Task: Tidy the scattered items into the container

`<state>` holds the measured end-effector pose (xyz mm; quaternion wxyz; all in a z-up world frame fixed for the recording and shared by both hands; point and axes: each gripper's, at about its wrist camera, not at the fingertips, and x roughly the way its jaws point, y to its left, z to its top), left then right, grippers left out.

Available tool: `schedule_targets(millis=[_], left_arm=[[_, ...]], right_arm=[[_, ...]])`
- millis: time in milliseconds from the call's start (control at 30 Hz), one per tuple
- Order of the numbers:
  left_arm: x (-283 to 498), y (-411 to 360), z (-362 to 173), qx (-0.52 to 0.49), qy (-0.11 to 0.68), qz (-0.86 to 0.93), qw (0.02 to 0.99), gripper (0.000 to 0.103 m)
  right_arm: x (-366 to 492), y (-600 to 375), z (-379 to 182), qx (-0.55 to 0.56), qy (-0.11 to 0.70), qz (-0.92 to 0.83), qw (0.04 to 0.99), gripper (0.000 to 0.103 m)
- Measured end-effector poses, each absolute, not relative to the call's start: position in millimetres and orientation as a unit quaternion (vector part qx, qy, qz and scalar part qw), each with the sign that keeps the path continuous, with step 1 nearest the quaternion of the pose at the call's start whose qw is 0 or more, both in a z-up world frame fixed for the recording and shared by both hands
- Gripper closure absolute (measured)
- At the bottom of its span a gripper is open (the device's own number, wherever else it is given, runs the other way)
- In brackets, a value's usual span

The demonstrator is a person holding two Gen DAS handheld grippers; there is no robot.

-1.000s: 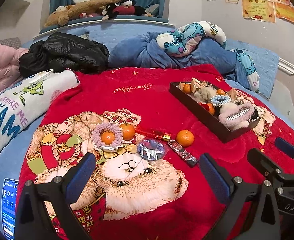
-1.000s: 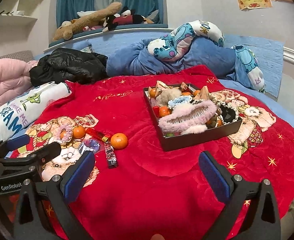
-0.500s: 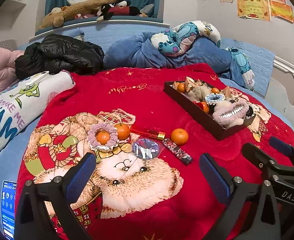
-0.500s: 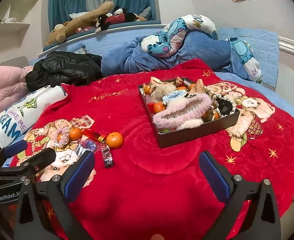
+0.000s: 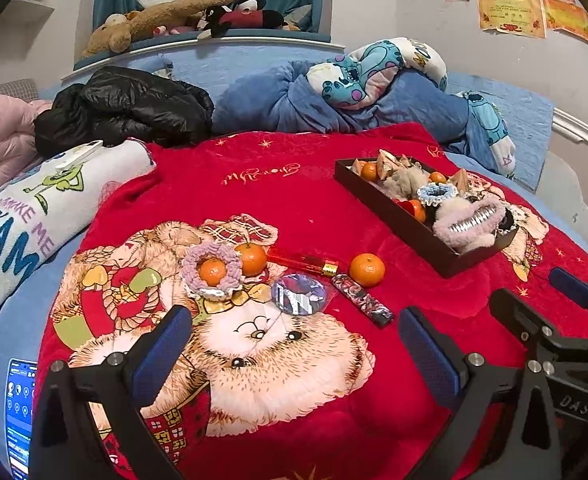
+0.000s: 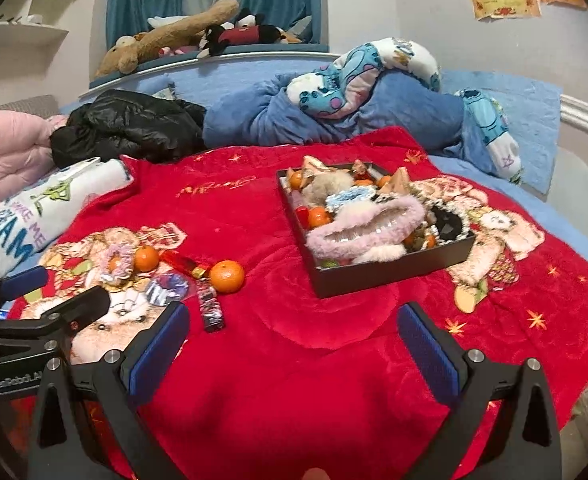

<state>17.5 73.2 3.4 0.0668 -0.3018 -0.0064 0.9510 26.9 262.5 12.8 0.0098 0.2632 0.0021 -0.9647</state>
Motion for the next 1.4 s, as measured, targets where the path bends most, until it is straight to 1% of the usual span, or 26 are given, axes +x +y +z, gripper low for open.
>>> schedule_targets(millis=[133, 833, 1067, 1400], left_arm=[[18, 74, 4, -0.3, -0.003, 0.952, 0.064, 0.0], [21, 79, 5, -0.295, -0.01, 0.954, 0.062, 0.0], [23, 84, 6, -0.289, 0.004, 0.955, 0.063, 0.0], [23, 84, 5, -0.293, 0.005, 0.954, 0.062, 0.0]], right_arm=[[25, 267, 12, 0.27, -0.009, -0.963, 0.011, 0.0], [26, 273, 11, 0.268, -0.004, -0.963, -0.002, 0.0], [27, 271, 12, 0.264, -0.003, -0.965, -0.002, 0.0], [27, 271, 11, 0.268, -0.007, -0.963, 0.001, 0.0]])
